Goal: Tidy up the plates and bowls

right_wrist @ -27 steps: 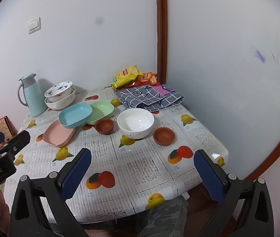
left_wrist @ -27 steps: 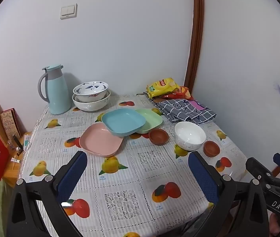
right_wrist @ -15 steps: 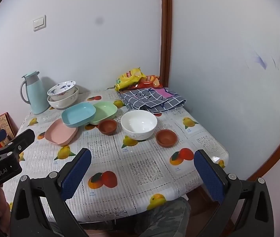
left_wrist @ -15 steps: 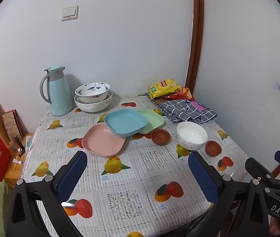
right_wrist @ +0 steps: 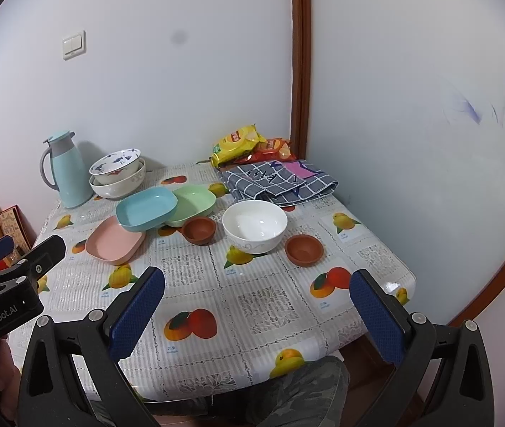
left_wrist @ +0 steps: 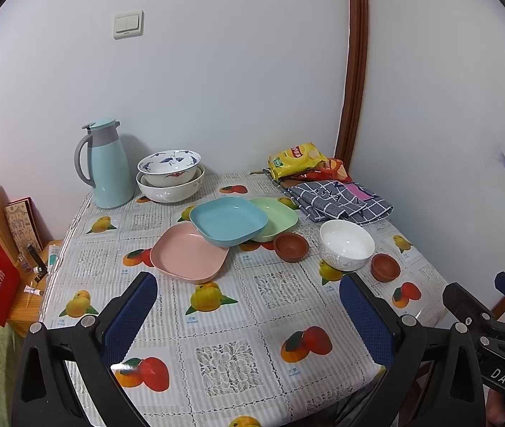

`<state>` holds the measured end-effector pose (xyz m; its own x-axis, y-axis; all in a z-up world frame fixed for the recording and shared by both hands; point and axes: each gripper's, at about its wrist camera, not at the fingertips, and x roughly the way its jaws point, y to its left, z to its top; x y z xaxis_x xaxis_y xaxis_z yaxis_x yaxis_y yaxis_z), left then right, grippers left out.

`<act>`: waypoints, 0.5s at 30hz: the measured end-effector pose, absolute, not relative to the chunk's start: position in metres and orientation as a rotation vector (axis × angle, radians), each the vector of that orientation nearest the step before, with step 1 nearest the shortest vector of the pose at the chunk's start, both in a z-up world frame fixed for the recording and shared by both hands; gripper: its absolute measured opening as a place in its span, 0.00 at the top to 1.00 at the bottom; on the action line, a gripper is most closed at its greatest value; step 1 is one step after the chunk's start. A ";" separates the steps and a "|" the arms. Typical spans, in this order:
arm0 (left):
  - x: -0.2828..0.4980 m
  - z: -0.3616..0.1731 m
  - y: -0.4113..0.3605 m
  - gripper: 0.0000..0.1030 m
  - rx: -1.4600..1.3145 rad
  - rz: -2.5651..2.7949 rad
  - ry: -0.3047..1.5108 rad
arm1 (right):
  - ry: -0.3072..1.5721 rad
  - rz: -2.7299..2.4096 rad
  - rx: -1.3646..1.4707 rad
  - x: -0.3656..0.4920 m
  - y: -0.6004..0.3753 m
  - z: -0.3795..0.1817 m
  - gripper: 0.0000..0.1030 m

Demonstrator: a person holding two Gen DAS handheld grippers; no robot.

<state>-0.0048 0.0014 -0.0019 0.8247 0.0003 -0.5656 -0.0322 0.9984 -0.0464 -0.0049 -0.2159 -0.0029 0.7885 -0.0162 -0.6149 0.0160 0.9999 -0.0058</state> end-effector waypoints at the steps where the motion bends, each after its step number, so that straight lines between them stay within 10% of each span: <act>1: -0.005 -0.001 0.003 0.00 -0.056 0.016 0.601 | 0.661 -0.016 0.000 -0.005 -0.216 -0.003 0.00; 15: -0.008 -0.002 0.004 0.00 -0.056 0.016 0.603 | 0.652 -0.014 0.008 -0.009 -0.215 0.000 0.00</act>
<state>-0.0080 0.0040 -0.0024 0.8237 -0.0010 -0.5670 -0.0316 0.9984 -0.0476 -0.0090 -0.2149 -0.0005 0.7951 -0.0103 -0.6064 0.0157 0.9999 0.0035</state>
